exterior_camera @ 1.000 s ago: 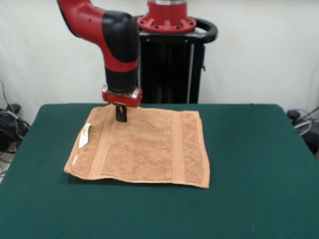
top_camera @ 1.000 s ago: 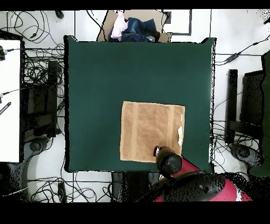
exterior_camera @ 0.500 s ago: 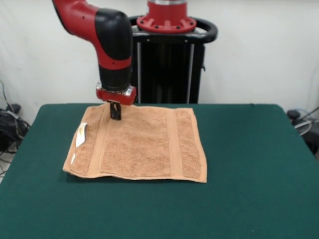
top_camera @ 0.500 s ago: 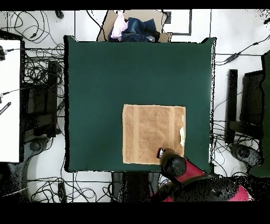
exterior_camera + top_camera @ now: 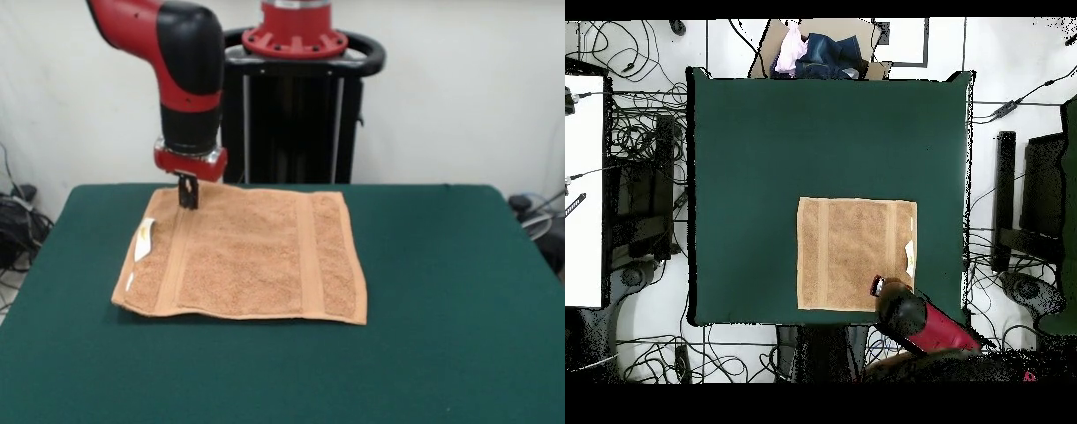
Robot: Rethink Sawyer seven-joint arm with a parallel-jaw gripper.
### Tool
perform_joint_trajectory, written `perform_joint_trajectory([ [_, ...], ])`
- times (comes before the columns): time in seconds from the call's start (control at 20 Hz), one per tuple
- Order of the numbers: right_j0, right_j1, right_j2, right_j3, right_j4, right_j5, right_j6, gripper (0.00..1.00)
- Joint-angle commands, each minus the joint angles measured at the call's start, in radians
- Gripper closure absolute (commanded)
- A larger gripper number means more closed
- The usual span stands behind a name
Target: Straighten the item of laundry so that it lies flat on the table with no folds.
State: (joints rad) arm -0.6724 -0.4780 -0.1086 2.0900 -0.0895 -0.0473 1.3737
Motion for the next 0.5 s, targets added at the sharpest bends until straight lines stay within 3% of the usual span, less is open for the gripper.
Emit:
perform_joint_trajectory([
  [0.05,0.018,-0.044,0.041,-0.085,0.007,0.050,0.154,1.00],
  [0.5,-0.017,-0.060,0.061,-0.119,-0.008,0.053,0.133,1.00],
])
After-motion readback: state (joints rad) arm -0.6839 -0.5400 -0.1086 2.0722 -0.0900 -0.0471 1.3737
